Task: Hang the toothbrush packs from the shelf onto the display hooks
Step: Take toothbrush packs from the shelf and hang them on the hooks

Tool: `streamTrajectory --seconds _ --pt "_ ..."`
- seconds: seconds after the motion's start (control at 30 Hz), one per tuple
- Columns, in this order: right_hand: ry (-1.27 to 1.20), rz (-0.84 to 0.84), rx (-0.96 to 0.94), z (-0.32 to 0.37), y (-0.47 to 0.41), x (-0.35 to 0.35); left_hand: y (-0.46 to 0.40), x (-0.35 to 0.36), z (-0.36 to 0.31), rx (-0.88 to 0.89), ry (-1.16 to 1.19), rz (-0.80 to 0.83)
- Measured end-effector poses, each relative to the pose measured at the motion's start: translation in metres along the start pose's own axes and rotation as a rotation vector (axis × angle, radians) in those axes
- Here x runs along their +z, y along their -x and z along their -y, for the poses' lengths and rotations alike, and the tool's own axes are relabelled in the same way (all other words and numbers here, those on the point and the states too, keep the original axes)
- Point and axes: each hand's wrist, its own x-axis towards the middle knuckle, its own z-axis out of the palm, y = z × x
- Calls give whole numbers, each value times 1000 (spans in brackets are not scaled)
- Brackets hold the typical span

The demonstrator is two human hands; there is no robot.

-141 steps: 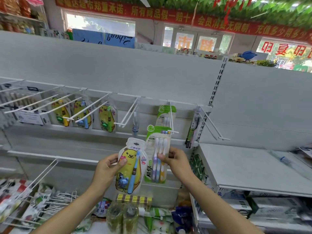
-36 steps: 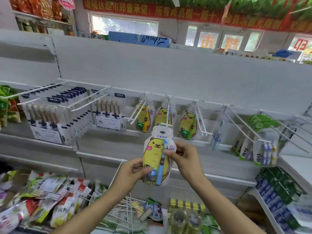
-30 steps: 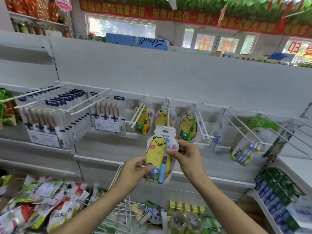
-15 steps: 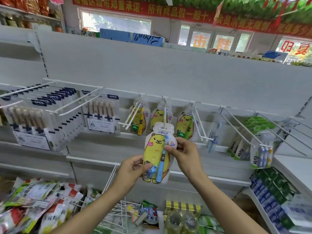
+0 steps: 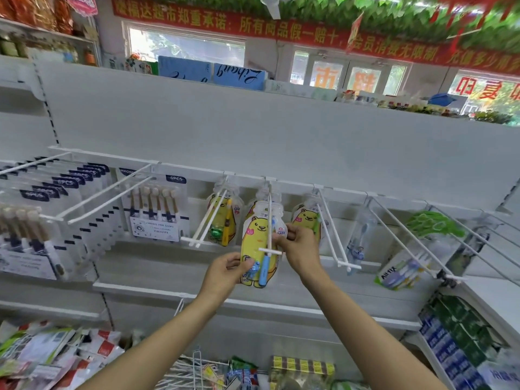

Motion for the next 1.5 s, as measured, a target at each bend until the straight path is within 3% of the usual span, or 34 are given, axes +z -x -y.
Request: streamTrajectory --seconds 0.3,0.63,0.73,0.9,1.17,1.5 --pt "127 -89 60 -8 -50 9 -45 6 -5 19 -87 -2" --pt "168 -73 51 -11 -54 11 -47 4 3 52 -126 -10" --pt "186 -60 95 -9 -47 8 -35 1 15 -17 -127 -18" --pt "347 -64 163 -18 -17 -9 -13 -14 46 -67 -444 36" --pt "871 133 -108 -42 65 -73 15 -2 13 439 -868 244" --pt "1056 115 -316 -37 143 -186 30 89 -17 896 -1013 396"
